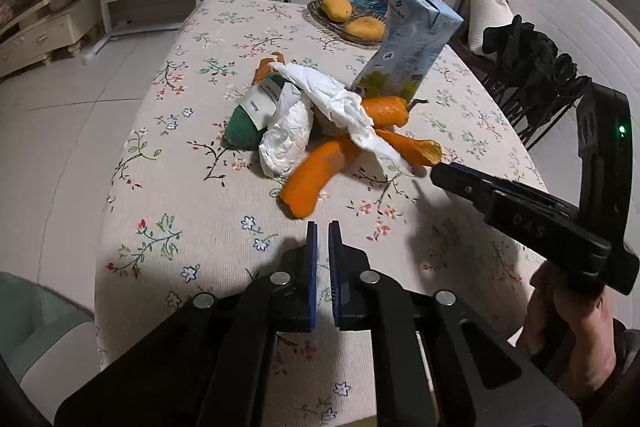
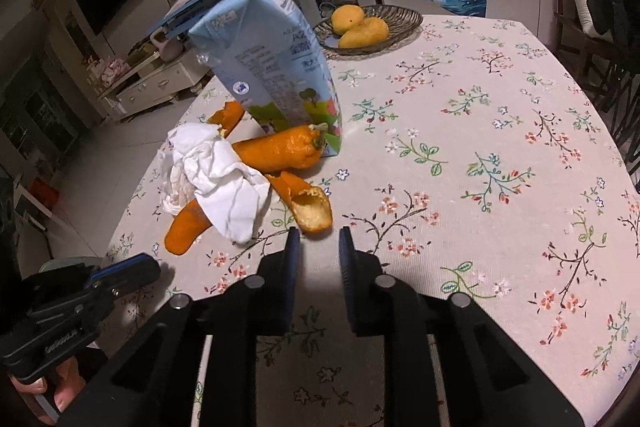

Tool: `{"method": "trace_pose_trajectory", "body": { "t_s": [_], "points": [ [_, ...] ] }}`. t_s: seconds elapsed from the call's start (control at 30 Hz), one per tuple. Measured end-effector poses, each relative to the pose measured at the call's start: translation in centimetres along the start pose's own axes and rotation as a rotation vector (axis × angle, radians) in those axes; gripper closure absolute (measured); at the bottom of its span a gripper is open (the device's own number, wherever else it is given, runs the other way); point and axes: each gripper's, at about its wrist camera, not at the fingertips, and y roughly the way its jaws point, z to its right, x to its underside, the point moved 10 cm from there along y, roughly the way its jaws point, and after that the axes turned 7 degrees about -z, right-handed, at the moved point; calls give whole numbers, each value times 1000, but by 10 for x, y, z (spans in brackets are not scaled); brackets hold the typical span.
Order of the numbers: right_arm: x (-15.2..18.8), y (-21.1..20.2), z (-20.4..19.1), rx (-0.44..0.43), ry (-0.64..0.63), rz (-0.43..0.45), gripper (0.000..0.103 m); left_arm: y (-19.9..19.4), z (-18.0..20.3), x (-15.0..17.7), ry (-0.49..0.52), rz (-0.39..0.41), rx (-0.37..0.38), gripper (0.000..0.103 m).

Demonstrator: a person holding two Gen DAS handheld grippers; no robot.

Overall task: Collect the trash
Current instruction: 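Grasp the white tissue with the right gripper while the left gripper grasps an orange carrot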

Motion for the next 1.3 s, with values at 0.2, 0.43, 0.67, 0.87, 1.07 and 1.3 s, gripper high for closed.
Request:
{"method": "trace_pose_trajectory", "body": {
  "t_s": [0.2, 0.43, 0.67, 0.87, 1.07, 1.3],
  "points": [
    [-12, 4, -1, 20, -31, 22, 59, -2, 2, -10, 30, 31, -47, 91],
    [-21, 17, -4, 0, -31, 15, 59, 12, 5, -24, 25, 23, -33, 90],
    [-27, 1, -15, -21, -60, 77, 61, 22, 15, -27, 48, 10, -15, 101],
    [-24, 0, -40, -48, -130, 81, 61, 2, 8, -18, 37, 13, -2, 102],
    [-29, 14, -65, -64, -195, 59, 57, -15, -11, 2, -10, -12, 21, 102],
    [-41, 43, -66, -6, -229, 24, 77, -13, -10, -1, -15, -5, 31, 101]
  ]
}}
